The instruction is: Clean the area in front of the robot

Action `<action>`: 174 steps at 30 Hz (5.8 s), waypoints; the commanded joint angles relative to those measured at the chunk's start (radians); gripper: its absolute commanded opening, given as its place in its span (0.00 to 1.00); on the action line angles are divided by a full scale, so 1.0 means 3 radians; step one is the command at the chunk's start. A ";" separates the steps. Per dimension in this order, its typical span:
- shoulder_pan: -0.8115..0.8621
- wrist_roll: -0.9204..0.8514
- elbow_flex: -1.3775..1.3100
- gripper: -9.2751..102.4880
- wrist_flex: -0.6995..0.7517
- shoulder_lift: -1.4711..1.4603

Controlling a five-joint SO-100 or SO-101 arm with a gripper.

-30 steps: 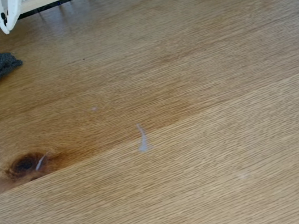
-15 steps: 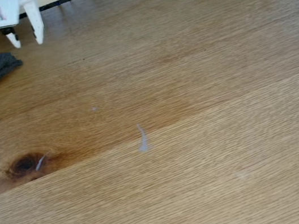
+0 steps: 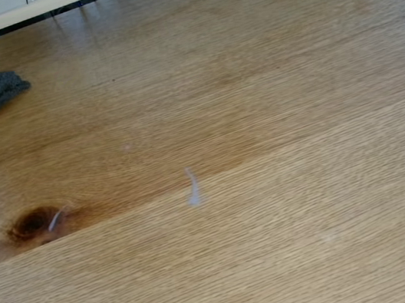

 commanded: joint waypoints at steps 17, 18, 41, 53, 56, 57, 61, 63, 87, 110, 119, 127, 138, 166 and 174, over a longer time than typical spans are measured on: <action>0.0634 -0.1514 -0.0332 0.37 -0.1421 -0.1498; 0.0634 -0.1575 -0.0332 0.38 -0.1524 -0.1565; 0.0624 -0.2112 -0.0332 0.20 -0.1672 -0.1897; 0.0578 -0.1682 -0.0332 0.08 -0.1785 -0.2061; 0.0409 -0.1319 -0.0332 0.08 -0.1590 -0.1621; 0.0332 -0.1191 -0.0332 0.08 -0.1514 -0.1447; 0.0005 -0.0782 -0.0332 0.08 -0.1222 -0.0731; -0.0164 -0.0706 -0.0332 0.08 -0.1038 -0.0460; -0.3907 0.1181 -0.0343 0.08 -0.0532 0.0240; -0.3707 0.0803 -0.3549 0.08 -0.1191 -0.3395; -0.3211 0.0537 -0.4975 0.08 -0.0307 -0.3901; -0.2695 0.0430 -0.5180 0.08 0.0767 -0.3794; -0.2828 0.0654 -0.5149 0.08 0.1749 -0.3421; -0.2214 0.1115 -0.2275 0.08 0.1304 -0.2419; -0.2695 0.1421 -0.2183 0.08 0.1524 -0.1933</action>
